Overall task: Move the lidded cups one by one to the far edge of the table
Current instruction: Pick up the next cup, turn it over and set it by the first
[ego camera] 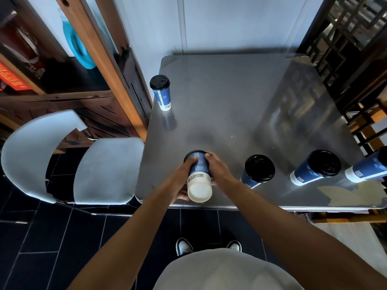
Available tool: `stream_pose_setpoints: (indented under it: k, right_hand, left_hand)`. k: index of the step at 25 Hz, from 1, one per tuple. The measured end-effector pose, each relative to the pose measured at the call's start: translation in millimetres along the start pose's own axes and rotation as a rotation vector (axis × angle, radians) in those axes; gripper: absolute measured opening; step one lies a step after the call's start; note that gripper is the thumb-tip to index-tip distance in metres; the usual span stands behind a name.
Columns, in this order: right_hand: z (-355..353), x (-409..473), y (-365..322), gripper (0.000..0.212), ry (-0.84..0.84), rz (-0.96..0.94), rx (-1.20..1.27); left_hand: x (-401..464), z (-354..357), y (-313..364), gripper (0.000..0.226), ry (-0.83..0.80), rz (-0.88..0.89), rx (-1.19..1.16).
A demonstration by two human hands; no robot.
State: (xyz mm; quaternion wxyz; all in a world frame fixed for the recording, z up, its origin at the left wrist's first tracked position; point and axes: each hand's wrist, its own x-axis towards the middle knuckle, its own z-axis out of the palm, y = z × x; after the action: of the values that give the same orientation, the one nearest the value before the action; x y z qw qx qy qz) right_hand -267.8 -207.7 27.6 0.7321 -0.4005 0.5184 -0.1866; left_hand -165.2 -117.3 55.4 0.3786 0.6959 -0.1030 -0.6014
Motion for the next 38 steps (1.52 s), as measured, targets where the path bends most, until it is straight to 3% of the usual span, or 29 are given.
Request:
stream_pose_setpoints:
  k: [3,7,15,21,25,29,32,38]
  right_hand:
    - [-4.2,-1.0,0.9,0.018,0.000,0.046,0.074]
    - [-3.0,-0.9,3.5,0.035,-0.023,0.072,0.166]
    - [-1.4,2.2,-5.0,0.017,0.032,0.064,0.134]
    - [-7.8,1.7,-6.9,0.025,-0.039,-0.067,-0.084]
    - [-13.0,-0.3,-6.2,0.028,-0.005,0.068,0.035]
    - [-13.3,4.0,-1.8,0.032,-0.030,0.066,0.085]
    - [-11.0,4.3,-5.5,0.036,-0.046,0.046,0.092]
    - [-9.9,0.7,-12.4,0.029,-0.008,0.019,-0.053]
  left_hand:
    - [1.0,1.5,-0.1,0.059,-0.034,0.002,-0.230]
    - [0.0,5.3,-2.1,0.056,-0.053,-0.008,-0.302]
    - [-5.0,-2.7,6.3,0.057,-0.023,-0.019,-0.120]
    - [-4.6,0.8,8.7,0.068,-0.011,0.027,0.015]
    - [-1.3,0.9,8.7,0.055,-0.128,-0.006,-0.342]
    - [-3.6,6.5,8.5,0.052,-0.149,-0.060,-0.471]
    - [-4.2,4.6,6.7,0.055,-0.153,-0.050,-0.401]
    - [-3.4,0.3,10.8,0.075,-0.014,0.033,-0.128]
